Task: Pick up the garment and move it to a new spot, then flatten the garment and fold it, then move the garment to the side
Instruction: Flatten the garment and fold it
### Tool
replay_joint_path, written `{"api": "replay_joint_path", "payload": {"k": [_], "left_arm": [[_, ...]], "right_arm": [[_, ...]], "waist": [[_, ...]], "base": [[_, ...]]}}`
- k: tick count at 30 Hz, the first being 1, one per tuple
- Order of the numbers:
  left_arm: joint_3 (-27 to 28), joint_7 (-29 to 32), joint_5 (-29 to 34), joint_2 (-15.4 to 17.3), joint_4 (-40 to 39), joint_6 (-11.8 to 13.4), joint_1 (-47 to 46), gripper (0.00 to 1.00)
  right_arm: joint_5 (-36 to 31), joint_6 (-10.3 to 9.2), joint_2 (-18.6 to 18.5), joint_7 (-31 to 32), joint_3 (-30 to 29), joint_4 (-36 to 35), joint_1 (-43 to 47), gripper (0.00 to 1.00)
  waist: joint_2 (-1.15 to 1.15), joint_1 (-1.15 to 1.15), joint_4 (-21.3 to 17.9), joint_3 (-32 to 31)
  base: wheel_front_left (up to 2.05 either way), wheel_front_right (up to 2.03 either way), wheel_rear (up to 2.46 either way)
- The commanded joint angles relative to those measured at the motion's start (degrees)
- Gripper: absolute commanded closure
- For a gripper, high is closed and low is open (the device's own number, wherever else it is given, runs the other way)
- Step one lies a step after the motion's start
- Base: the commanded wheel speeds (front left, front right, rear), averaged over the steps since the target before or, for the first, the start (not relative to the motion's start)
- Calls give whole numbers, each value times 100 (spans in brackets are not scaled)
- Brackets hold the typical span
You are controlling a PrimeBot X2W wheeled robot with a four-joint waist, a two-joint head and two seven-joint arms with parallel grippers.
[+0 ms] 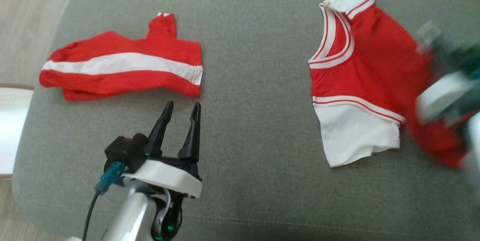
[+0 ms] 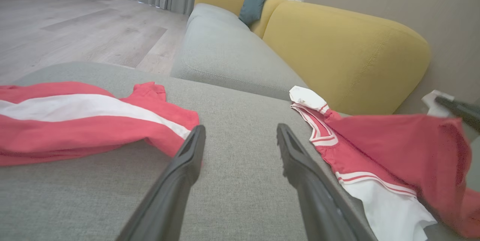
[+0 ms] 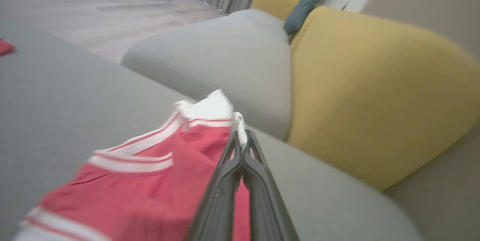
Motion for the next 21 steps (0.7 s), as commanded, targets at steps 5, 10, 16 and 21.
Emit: {"api": "replay_joint_path", "payload": {"k": [5,10,16,21], "left_arm": [[99,-70,53,23,-211,-92,-346,0],[32,-70,29,23,-190,-136,-484,0],[-11,-70,6,23,-179,-161,-585,0],[10,-70,16,23,-165,-166,-619,0]], "right_arm": [[303,37,-1653,475,304,-125,-1435,100],[364,37,-2502,608,661,283,-2284,100],[7,37,-3176,694,1041,1069,-3418,85],[-474,37,-2900,437,732,1684,-4130,0]], "waist": [[0,0,96,417],[0,0,257,630],[0,0,447,842],[0,0,478,890]], "base": [[0,0,0],[0,0,0],[0,0,0],[0,0,0]]}}
